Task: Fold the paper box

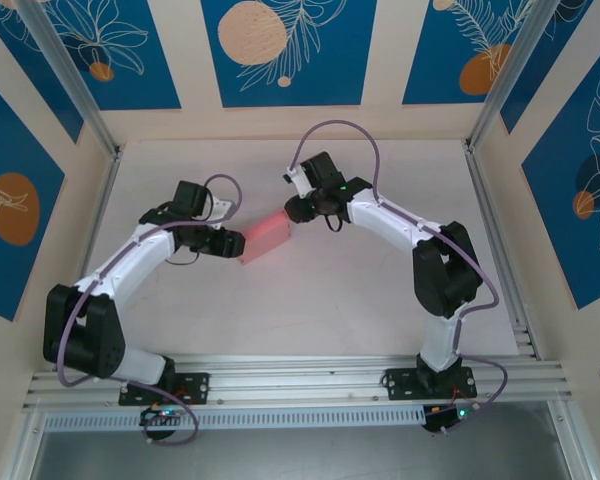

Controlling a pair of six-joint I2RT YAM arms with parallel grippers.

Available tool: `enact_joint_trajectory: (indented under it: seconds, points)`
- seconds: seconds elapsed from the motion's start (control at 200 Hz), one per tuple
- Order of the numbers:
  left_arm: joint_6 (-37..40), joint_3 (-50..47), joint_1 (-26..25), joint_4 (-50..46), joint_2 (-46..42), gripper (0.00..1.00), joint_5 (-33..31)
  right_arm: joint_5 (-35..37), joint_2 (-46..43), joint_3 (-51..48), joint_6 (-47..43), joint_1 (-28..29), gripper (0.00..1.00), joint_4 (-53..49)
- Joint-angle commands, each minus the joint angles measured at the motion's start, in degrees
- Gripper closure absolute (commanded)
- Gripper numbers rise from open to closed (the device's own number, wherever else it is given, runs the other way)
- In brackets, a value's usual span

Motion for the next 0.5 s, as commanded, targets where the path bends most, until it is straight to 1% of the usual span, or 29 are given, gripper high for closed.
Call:
enact_joint_trajectory:
  seconds: [0.0,0.08,0.145,0.31,0.385,0.495]
  points:
    - [-0.5,2.2,-0.4,-1.4,-4.3,0.38,-2.1,-5.0,-3.4,-2.9,-3.6,-0.5,0.61,0.8]
    - [-0.9,2.6,-0.3,-0.7,-5.5,0.37,-5.1,-7.5,-4.7,-5.2,-4.8,-1.0,0.62,2.4]
    - [-1.1,2.8,-0.3,0.5,-5.4,0.37,-6.3,-9.5,-5.2,-6.4,-5.7,-1.7,0.63,3.7]
    - [-1.0,1.7,-0.3,5.5,-3.3,0.37,-3.8,-11.4,-4.3,-7.5,-7.7,-2.7,0.63,5.9]
    - [0.2,0.3,-0.3,8.3,-3.1,0.36,-2.0,-10.1,-3.6,-7.8,-8.3,-2.7,0.63,7.2]
    - [2.8,-0.8,-0.3,10.0,-3.3,0.35,-2.1,-8.6,-2.8,-8.3,-9.4,-3.0,0.63,9.6]
